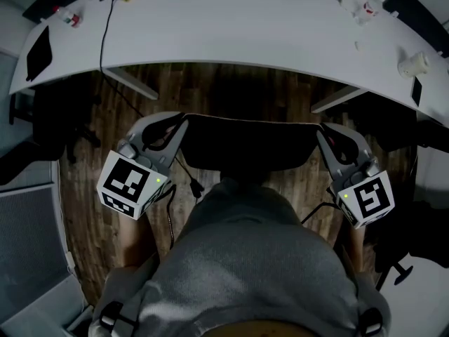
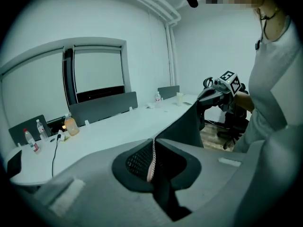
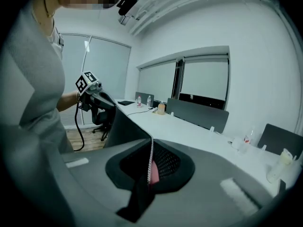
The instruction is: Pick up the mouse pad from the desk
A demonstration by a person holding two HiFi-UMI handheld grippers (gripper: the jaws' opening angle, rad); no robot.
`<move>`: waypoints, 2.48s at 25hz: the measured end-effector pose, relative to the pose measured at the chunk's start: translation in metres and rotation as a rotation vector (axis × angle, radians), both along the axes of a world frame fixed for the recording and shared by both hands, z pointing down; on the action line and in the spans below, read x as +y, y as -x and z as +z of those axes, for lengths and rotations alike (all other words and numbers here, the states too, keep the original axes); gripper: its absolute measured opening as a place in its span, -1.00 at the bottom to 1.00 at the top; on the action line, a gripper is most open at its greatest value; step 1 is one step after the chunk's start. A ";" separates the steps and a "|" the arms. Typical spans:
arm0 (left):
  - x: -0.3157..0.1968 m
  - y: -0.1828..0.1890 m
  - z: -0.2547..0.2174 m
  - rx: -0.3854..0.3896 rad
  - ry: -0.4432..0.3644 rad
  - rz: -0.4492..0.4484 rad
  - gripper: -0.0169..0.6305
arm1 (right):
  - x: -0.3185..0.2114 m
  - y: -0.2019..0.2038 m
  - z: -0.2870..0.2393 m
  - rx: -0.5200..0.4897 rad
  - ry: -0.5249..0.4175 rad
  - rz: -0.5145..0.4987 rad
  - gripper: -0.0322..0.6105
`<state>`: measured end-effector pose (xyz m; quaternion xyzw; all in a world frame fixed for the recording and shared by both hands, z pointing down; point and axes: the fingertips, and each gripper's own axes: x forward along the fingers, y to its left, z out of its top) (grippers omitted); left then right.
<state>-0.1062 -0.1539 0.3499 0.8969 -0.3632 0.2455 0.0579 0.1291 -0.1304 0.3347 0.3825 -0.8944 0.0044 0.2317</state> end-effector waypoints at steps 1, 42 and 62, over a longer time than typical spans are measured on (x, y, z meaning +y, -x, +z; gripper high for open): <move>0.000 0.001 0.001 0.004 0.006 0.000 -0.89 | 0.001 -0.001 0.002 -0.001 0.010 0.000 -0.85; -0.005 -0.005 0.044 -0.064 0.043 -0.043 -0.90 | -0.006 -0.007 0.042 -0.024 0.090 0.051 -0.85; -0.001 -0.005 0.048 -0.095 0.053 -0.028 -0.90 | 0.002 -0.007 0.043 -0.048 0.072 0.082 -0.85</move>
